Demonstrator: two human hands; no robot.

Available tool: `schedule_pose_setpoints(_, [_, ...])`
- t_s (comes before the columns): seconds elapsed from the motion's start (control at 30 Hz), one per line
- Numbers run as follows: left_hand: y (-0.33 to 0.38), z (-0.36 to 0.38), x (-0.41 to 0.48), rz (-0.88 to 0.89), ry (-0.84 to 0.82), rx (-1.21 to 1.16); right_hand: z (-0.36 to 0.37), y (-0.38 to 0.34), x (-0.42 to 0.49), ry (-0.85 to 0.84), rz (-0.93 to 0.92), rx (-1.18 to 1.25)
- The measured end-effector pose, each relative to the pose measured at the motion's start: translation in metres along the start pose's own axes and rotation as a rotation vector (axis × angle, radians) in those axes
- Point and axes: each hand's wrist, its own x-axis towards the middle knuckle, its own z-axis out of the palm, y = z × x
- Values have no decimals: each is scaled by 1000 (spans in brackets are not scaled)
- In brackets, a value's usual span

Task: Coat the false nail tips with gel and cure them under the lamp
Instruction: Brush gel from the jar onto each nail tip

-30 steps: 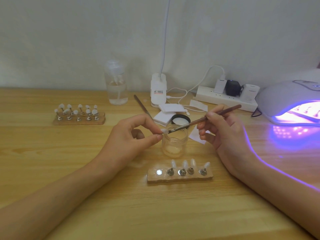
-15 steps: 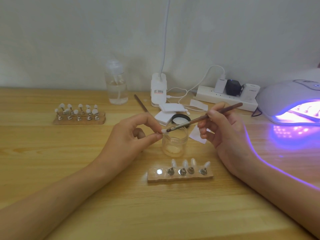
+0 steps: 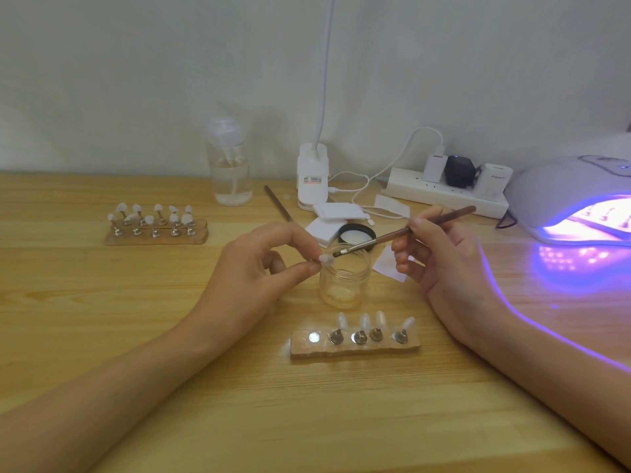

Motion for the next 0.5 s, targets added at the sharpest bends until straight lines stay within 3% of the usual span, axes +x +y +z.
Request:
schedule_pose_setpoints(0.13, [0, 0, 1, 13, 5, 16, 1, -1, -1, -90, -21, 25])
schedule_pose_setpoints(0.3, [1, 1, 1, 16, 7, 16, 0, 2, 0, -22, -1, -10])
schedule_pose_setpoints(0.5, [1, 1, 1, 16, 11, 26, 1, 0, -1, -93, -25, -7])
